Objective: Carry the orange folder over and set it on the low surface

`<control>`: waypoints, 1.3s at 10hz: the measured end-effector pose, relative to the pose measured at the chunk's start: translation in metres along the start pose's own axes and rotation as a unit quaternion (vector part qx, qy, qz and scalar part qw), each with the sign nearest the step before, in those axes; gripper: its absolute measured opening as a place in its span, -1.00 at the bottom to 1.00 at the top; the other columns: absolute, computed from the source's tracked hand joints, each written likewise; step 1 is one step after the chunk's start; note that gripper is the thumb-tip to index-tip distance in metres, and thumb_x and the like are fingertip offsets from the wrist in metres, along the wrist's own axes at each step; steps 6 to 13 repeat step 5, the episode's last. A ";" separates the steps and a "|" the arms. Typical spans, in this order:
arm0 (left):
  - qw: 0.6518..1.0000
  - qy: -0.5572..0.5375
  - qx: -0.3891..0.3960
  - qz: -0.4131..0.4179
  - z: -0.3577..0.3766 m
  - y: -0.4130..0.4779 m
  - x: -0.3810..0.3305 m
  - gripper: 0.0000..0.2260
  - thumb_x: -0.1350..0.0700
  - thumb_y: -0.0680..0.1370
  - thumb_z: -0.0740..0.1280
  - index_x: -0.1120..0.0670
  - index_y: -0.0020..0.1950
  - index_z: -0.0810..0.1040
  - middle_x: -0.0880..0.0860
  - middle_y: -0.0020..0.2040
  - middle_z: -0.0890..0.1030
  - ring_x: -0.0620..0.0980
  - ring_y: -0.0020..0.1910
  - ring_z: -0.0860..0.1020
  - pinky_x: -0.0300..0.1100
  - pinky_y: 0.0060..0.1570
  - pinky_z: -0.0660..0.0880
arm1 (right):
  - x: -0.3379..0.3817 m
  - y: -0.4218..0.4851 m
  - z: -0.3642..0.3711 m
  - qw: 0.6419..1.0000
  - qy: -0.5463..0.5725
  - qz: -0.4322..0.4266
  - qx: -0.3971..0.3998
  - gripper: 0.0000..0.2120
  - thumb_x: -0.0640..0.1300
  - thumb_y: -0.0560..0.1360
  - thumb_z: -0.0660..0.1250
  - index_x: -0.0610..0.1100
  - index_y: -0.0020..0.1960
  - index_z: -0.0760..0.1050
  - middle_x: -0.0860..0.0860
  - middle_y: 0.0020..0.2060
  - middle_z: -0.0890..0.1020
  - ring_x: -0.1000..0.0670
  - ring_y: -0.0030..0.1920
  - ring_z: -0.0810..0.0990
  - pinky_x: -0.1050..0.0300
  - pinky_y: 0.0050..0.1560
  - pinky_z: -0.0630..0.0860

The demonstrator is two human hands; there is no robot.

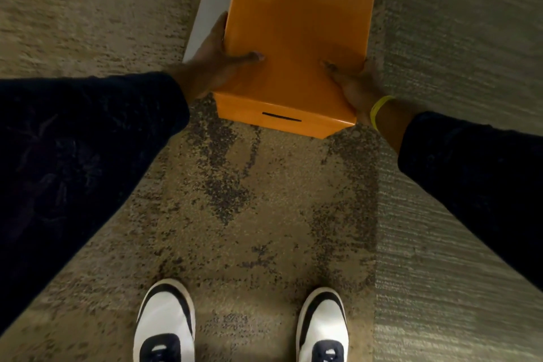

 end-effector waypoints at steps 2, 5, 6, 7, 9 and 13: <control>0.998 0.064 -0.019 -0.019 -0.001 -0.002 0.002 -0.08 -0.23 0.39 0.49 -0.06 0.58 0.05 -0.06 0.42 0.42 -0.03 0.23 0.46 -0.12 0.13 0.44 | 0.005 -0.006 -0.002 0.999 -0.047 -0.008 -0.012 -0.11 0.25 0.30 0.52 -0.05 0.45 0.20 -0.08 0.39 0.47 -0.15 0.29 0.53 -0.23 0.29 0.49; 0.952 0.294 -0.073 -0.039 -0.004 -0.033 -0.011 -0.12 -0.30 0.50 0.30 -0.01 0.61 -0.12 0.16 0.64 -0.06 0.28 0.57 0.12 0.29 0.43 0.24 | 0.020 -0.025 -0.005 0.970 -0.224 -0.060 -0.076 -0.03 0.24 0.46 0.36 -0.20 0.58 -0.07 -0.18 0.59 0.07 -0.23 0.55 0.14 -0.21 0.51 0.19; 0.952 0.294 -0.073 -0.039 -0.004 -0.033 -0.011 -0.12 -0.30 0.50 0.30 -0.01 0.61 -0.12 0.16 0.64 -0.06 0.28 0.57 0.12 0.29 0.43 0.24 | 0.020 -0.025 -0.005 0.970 -0.224 -0.060 -0.076 -0.03 0.24 0.46 0.36 -0.20 0.58 -0.07 -0.18 0.59 0.07 -0.23 0.55 0.14 -0.21 0.51 0.19; 0.952 0.294 -0.073 -0.039 -0.004 -0.033 -0.011 -0.12 -0.30 0.50 0.30 -0.01 0.61 -0.12 0.16 0.64 -0.06 0.28 0.57 0.12 0.29 0.43 0.24 | 0.020 -0.025 -0.005 0.970 -0.224 -0.060 -0.076 -0.03 0.24 0.46 0.36 -0.20 0.58 -0.07 -0.18 0.59 0.07 -0.23 0.55 0.14 -0.21 0.51 0.19; 0.952 0.294 -0.073 -0.039 -0.004 -0.033 -0.011 -0.12 -0.30 0.50 0.30 -0.01 0.61 -0.12 0.16 0.64 -0.06 0.28 0.57 0.12 0.29 0.43 0.24 | 0.020 -0.025 -0.005 0.970 -0.224 -0.060 -0.076 -0.03 0.24 0.46 0.36 -0.20 0.58 -0.07 -0.18 0.59 0.07 -0.23 0.55 0.14 -0.21 0.51 0.19; 0.952 0.294 -0.073 -0.039 -0.004 -0.033 -0.011 -0.12 -0.30 0.50 0.30 -0.01 0.61 -0.12 0.16 0.64 -0.06 0.28 0.57 0.12 0.29 0.43 0.24 | 0.020 -0.025 -0.005 0.970 -0.224 -0.060 -0.076 -0.03 0.24 0.46 0.36 -0.20 0.58 -0.07 -0.18 0.59 0.07 -0.23 0.55 0.14 -0.21 0.51 0.19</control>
Point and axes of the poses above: each hand's wrist, its own y-axis towards the middle knuckle, its own z-axis out of the palm, x = y × z, the point moved 10 cm from there along y, towards the middle knuckle
